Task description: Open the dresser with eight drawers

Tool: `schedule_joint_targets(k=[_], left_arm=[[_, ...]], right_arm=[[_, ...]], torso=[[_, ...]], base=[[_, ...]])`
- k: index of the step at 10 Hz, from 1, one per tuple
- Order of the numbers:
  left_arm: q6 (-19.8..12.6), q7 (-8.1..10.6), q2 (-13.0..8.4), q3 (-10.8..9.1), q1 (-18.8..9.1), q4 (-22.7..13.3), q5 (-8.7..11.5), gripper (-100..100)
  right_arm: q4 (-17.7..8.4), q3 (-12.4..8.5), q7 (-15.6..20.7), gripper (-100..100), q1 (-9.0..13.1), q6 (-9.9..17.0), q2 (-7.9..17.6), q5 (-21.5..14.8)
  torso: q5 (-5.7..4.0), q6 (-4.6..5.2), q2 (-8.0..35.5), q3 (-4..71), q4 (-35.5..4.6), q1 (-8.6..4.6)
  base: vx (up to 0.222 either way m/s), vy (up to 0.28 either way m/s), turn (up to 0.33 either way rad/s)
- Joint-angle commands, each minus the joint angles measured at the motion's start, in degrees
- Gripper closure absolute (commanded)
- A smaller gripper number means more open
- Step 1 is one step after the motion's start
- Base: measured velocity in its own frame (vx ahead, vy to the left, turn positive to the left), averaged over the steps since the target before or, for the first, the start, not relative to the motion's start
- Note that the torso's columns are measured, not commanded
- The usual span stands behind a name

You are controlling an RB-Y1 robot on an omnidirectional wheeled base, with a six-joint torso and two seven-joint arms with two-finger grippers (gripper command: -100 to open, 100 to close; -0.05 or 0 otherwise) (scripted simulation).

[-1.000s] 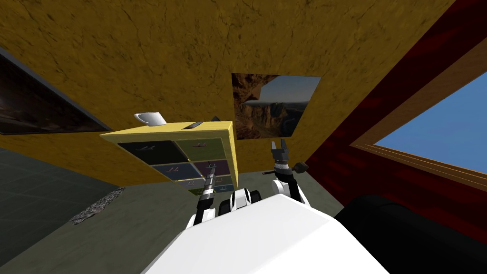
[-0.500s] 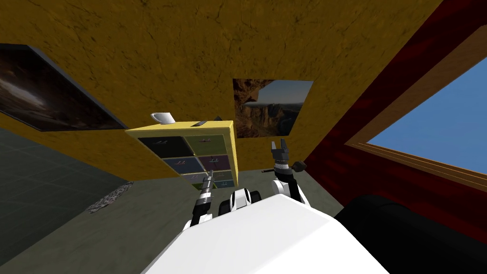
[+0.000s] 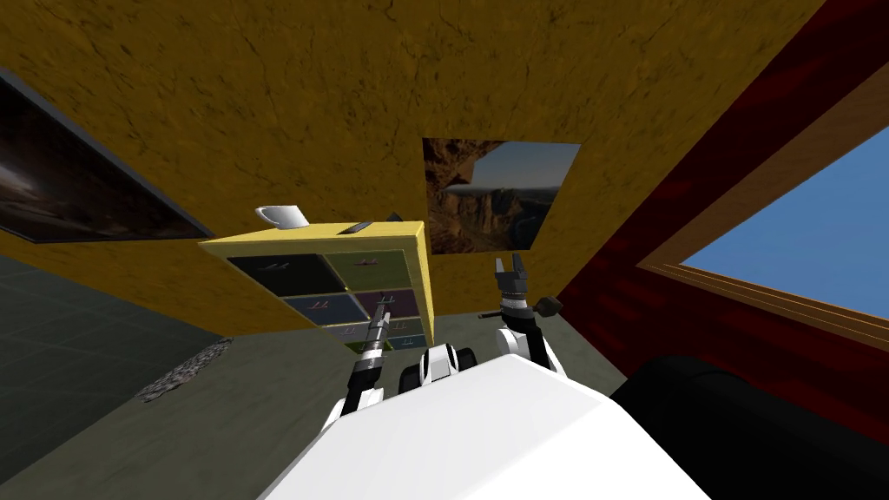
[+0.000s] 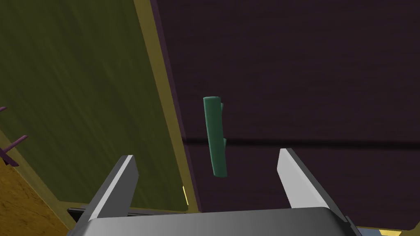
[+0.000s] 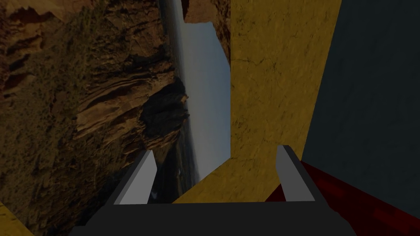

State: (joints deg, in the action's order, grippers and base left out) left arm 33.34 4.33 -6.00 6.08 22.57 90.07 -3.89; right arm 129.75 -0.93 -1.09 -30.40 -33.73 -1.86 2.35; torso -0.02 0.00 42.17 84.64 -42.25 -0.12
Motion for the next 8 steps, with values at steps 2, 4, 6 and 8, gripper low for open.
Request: schedule_joint_targets(k=[2,4,6,8], left_arm=[[-0.91,0.08,2.09,-0.09,-0.37,-0.05,0.13,-100],[-3.29,0.28,2.0,-0.14,0.01,2.67,0.08,-100],[-1.22,0.11,2.18,-0.09,-0.34,0.25,0.12,100],[-2.76,-0.88,3.63,-0.96,-1.32,0.87,0.01,100]], right_arm=[[0.0,0.0,0.0,0,0.01,0.0,0.0,0.0],[-0.01,0.0,0.0,0,0.02,0.01,0.0,0.0],[0.0,0.0,0.0,0,0.02,0.0,0.0,0.0],[-0.01,0.0,0.0,0,0.03,0.01,0.0,0.0]], torso=[[0.04,-0.01,0.4,-0.24,-0.11,0.18],[0.04,0.0,0.21,-0.14,-0.07,0.17],[0.03,-0.01,0.11,-0.05,-0.01,0.13],[0.04,0.0,0.25,-0.18,-0.06,0.16]], base=[[0.044,-0.012,0.0],[0.073,-0.012,-0.016],[-0.002,0.002,0.008],[-0.08,0.033,-0.064]])
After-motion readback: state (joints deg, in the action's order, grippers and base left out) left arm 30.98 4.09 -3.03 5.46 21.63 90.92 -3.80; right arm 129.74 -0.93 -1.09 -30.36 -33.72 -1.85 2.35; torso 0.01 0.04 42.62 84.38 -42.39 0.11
